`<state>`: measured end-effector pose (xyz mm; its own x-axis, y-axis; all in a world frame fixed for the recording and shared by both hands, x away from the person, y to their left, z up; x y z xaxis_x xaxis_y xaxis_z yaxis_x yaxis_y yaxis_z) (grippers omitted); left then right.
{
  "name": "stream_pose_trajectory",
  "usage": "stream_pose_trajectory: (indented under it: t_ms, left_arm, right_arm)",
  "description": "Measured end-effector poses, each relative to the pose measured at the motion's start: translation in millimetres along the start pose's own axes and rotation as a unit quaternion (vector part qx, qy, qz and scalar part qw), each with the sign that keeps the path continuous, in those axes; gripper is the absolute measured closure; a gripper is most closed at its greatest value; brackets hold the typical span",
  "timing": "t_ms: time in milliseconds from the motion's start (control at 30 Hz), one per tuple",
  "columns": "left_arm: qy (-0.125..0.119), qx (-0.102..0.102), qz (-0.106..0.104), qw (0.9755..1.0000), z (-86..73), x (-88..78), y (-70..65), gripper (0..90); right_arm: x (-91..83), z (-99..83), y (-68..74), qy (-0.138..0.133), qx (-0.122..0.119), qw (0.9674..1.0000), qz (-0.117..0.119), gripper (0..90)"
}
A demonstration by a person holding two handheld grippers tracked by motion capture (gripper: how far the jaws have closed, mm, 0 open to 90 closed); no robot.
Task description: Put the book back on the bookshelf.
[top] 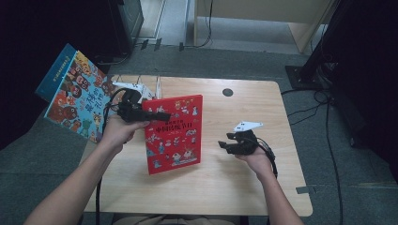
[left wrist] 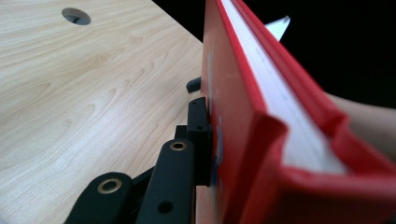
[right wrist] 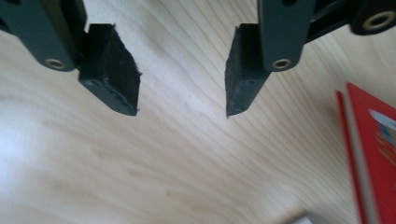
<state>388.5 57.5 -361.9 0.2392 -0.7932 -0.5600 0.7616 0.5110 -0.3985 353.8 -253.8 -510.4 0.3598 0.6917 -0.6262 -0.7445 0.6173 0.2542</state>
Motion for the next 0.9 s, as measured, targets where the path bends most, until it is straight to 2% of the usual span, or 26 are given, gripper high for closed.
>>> stream_pose_trajectory:
  t_ms: [133, 267, 433, 533, 667, 900]
  left_arm:
    - [-0.003, -0.002, 0.005, 1.0, 3.6, -5.7, -0.1, 79.9]
    - [-0.006, -0.005, 0.017, 0.9998, 5.3, -11.4, 0.3, 79.9]
    - [-0.012, -0.012, 0.027, 0.9995, 7.9, -20.0, 2.8, 79.9]
    - [-0.017, -0.012, 0.034, 0.9992, 10.5, -25.3, 3.6, 79.9]
    - [-0.03, -0.023, 0.04, 0.9985, 14.6, -34.6, 6.0, 79.9]
    - [-0.046, -0.034, 0.057, 0.9967, 21.7, -51.2, 10.8, 79.9]
  right_arm:
    - [9.3, -12.9, -3.2, 0.01, 0.004, 0.9998, -0.014, 43.0]
    - [17.3, -24.0, -5.3, 0.01, -0.006, 0.999, -0.043, 41.7]
    - [23.7, -29.6, -7.6, 0.022, -0.006, 0.9979, -0.06, 38.9]
    - [25.3, -32.5, -8.3, 0.006, -0.003, 0.9978, -0.065, 37.4]
    - [25.6, -35.0, -10.2, -0.012, -0.004, 0.9975, -0.07, 33.3]
    - [26.1, -35.8, -11.6, -0.013, 0.01, 0.9968, -0.078, 25.0]
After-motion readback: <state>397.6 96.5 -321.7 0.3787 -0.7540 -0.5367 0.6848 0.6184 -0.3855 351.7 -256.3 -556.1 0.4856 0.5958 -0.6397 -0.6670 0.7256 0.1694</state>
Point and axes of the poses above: each handheld gripper's, and its own axes: x roughly forward along the jaws, z roughly out of its top, y roughly to its left, the point moved 5 cm from there along x, roughly forward along the jaws, and after that the axes turned 12 degrees about z, right-handed, at the moved point
